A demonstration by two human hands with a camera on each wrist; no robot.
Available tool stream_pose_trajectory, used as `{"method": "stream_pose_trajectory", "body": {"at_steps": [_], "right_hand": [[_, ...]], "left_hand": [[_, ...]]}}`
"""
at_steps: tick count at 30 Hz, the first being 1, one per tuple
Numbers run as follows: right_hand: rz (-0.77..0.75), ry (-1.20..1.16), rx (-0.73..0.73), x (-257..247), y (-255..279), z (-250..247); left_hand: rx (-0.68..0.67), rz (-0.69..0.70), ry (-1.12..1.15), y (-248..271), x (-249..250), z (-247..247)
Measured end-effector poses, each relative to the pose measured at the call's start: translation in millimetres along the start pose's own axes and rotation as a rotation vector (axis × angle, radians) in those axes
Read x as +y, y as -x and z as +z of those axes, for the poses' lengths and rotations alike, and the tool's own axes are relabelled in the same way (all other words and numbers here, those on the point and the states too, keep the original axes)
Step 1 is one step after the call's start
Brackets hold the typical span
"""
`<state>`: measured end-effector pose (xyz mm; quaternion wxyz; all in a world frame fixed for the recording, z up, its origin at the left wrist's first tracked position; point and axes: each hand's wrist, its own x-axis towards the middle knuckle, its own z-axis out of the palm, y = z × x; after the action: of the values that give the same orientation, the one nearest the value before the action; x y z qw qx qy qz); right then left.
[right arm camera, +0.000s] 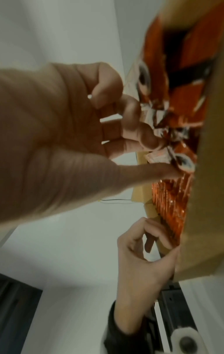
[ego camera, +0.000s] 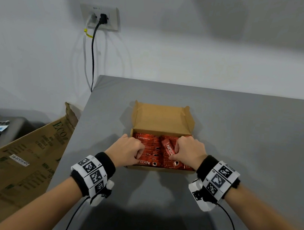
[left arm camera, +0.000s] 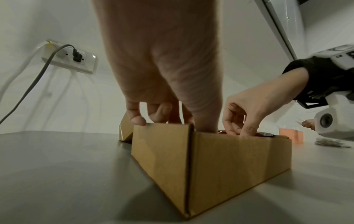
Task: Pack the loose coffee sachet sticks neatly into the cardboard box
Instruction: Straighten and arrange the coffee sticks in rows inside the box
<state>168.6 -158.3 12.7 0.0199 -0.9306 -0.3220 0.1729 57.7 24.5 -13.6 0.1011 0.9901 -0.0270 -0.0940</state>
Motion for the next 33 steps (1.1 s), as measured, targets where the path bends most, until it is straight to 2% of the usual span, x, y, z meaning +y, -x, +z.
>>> {"method": "stream_pose_trajectory", "body": {"at_steps": [4,7,10,13,18,22,24,26,28,30,33], "right_hand": [[-0.006,-0.185,0.056,0,0,-4],[-0.100,-0.451,0.114,-7,5,-11],[-0.194,-0.638,-0.040,-20,11,-8],[-0.239,-0.573,-0.145,-24,8,4],[-0.248,-0.516,-0.117,-25,-1,12],[-0.288,-0.460,-0.101,-30,-2,13],[-0.318,-0.393,-0.098,-31,-2,13],[-0.351,-0.318,-0.112,-34,-2,12],[-0.370,-0.263,-0.110,-38,0,11],[-0.392,-0.205,-0.093,-45,3,11],[-0.426,-0.111,-0.067,-52,2,18]], "left_hand": [[0.021,0.000,0.021,2,-1,2],[0.070,0.000,-0.001,6,-4,4],[0.112,-0.025,0.015,10,-7,5],[0.137,-0.063,0.072,13,-9,4],[0.147,-0.085,0.176,15,-10,2],[0.350,-0.060,0.463,14,-6,-4],[0.380,-0.025,0.552,14,-2,-9],[0.362,0.066,0.494,13,-1,-10],[0.272,0.106,0.370,13,-4,-11],[0.153,0.083,0.295,15,-7,-12],[0.077,0.029,0.168,16,-10,-10]]}}
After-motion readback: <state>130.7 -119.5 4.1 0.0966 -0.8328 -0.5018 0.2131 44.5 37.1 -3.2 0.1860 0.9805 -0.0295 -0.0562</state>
